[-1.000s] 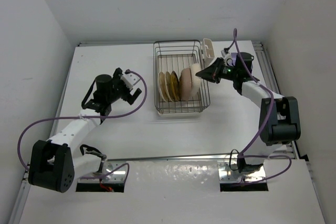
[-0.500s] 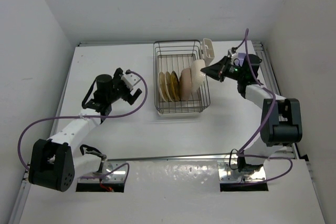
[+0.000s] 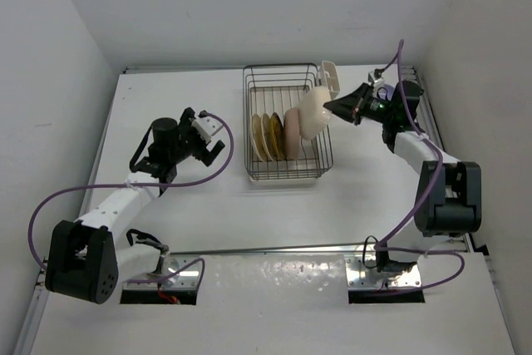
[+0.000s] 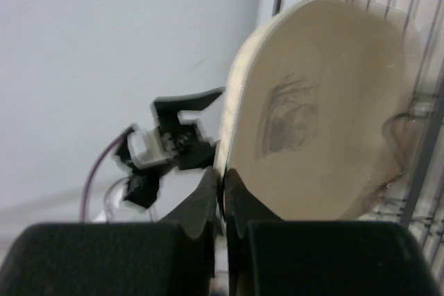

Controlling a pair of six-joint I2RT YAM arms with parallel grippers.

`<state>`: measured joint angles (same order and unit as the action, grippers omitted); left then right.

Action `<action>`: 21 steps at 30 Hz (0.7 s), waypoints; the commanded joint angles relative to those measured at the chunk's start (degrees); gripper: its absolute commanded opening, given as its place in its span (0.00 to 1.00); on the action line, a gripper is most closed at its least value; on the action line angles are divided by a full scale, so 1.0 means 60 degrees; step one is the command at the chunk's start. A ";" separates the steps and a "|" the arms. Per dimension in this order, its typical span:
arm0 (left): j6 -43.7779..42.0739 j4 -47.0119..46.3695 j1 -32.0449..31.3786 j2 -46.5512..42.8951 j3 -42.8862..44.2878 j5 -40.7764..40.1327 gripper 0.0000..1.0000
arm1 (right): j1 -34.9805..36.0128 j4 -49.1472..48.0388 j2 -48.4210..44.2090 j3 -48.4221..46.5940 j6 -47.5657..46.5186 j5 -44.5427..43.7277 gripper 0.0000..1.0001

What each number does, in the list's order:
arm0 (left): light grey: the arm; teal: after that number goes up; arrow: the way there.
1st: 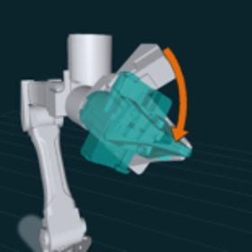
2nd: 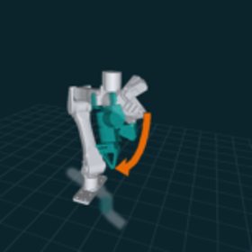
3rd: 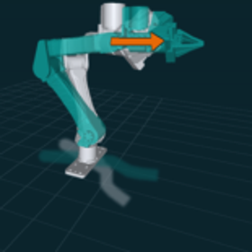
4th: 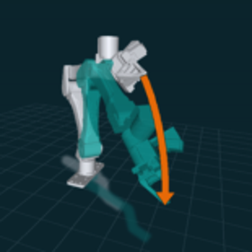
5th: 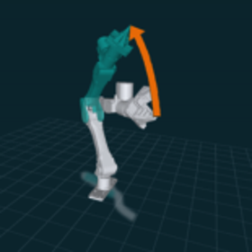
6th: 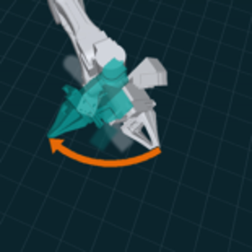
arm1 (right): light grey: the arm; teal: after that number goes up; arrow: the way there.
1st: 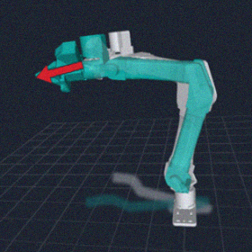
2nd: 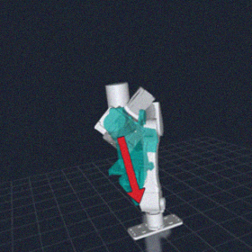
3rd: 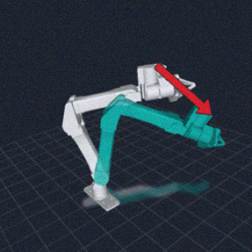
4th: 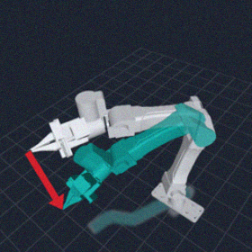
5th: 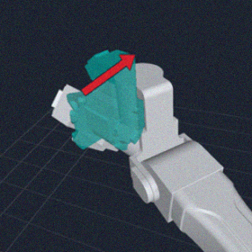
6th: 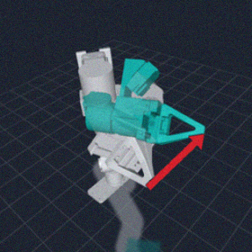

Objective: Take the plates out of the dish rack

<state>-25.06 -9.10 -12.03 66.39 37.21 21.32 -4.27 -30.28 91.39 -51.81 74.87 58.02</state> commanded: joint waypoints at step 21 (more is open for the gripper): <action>-0.0086 -0.0299 -0.0002 -0.0035 0.0302 0.0240 0.98 | -0.0489 0.5708 -0.1477 -0.3066 -0.4823 -0.1289 0.00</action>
<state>-25.06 -9.10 -12.03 66.39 37.23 21.50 -7.05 -8.32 86.61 -63.68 57.69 54.50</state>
